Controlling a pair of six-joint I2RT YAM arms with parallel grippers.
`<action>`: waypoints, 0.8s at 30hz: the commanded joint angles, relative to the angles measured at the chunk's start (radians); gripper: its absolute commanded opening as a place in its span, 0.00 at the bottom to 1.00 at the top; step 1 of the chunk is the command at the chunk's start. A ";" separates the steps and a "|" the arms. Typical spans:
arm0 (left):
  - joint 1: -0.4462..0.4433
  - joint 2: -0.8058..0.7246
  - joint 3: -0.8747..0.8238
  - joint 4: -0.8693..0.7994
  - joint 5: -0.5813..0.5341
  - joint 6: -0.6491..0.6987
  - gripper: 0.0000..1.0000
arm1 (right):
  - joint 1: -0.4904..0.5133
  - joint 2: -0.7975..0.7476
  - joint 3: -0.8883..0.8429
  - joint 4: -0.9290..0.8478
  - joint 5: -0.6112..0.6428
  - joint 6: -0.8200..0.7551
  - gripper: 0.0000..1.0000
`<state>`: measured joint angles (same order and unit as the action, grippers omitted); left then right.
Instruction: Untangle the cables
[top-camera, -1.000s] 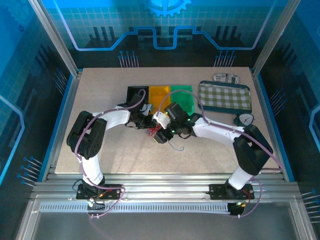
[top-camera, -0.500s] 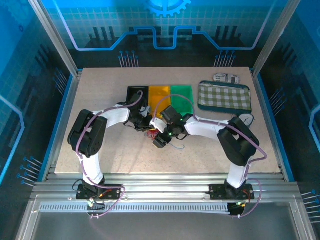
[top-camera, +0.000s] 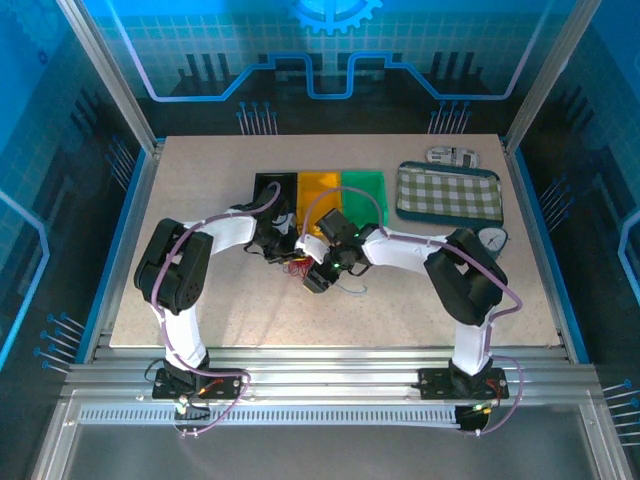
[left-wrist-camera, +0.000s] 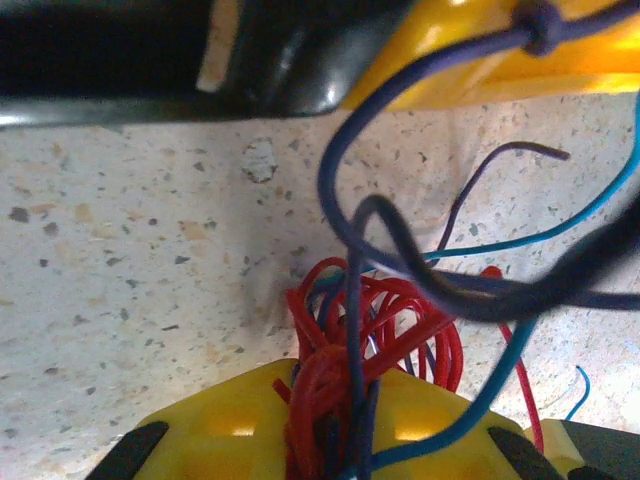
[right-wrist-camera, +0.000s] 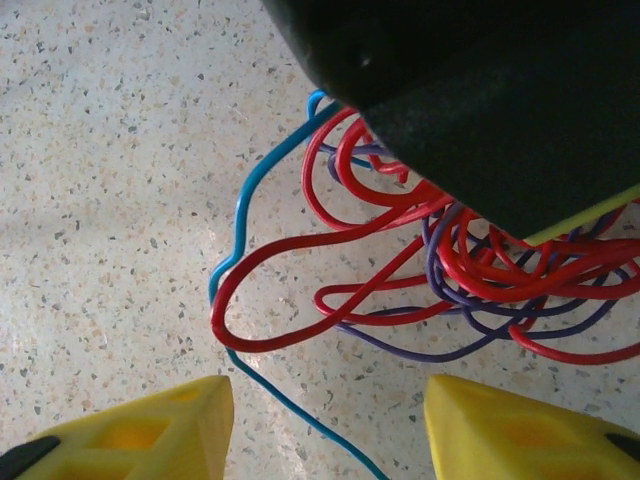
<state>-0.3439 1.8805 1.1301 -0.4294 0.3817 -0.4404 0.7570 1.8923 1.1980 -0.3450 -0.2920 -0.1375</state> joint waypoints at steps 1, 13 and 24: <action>-0.019 -0.045 0.021 -0.019 -0.012 -0.043 0.00 | 0.023 0.073 0.013 -0.101 0.053 -0.034 0.52; -0.010 -0.115 -0.070 0.059 -0.029 -0.032 0.00 | 0.018 -0.127 -0.167 0.124 0.164 0.045 0.55; -0.010 -0.115 -0.077 0.062 0.009 -0.009 0.00 | 0.025 -0.053 -0.110 0.124 0.166 0.030 0.56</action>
<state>-0.3496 1.7905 1.0611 -0.3683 0.3458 -0.4698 0.7776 1.8095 1.0431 -0.2417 -0.1337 -0.1081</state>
